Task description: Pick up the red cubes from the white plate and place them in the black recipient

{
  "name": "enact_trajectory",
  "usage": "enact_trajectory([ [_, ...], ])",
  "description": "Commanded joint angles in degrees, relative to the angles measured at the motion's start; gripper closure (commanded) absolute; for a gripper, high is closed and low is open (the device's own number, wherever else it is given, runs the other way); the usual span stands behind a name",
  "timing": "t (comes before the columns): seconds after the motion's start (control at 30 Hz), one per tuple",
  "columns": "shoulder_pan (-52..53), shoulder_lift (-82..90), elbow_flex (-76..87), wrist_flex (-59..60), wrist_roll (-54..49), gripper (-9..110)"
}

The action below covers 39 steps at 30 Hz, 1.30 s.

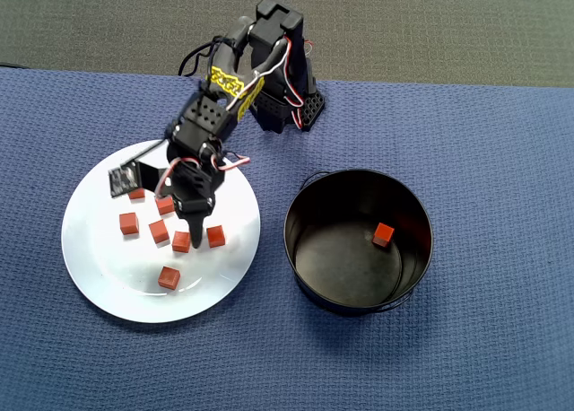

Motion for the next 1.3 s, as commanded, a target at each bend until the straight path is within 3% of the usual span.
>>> enact_trajectory([
  [0.0,-2.3,-1.7,-2.7,-1.0,1.6,79],
  [0.67,-6.9,0.6,5.2,-6.1,-1.9,85],
  [0.77,-6.9,1.2,5.8,-6.8,-1.8,87],
  [0.9,-6.9,1.6,6.0,-7.5,-1.0,101],
  [1.0,-6.6,2.3,6.0,-7.5,-0.8,102],
  [1.27,-7.4,16.8,0.4,2.6,7.0,102],
])
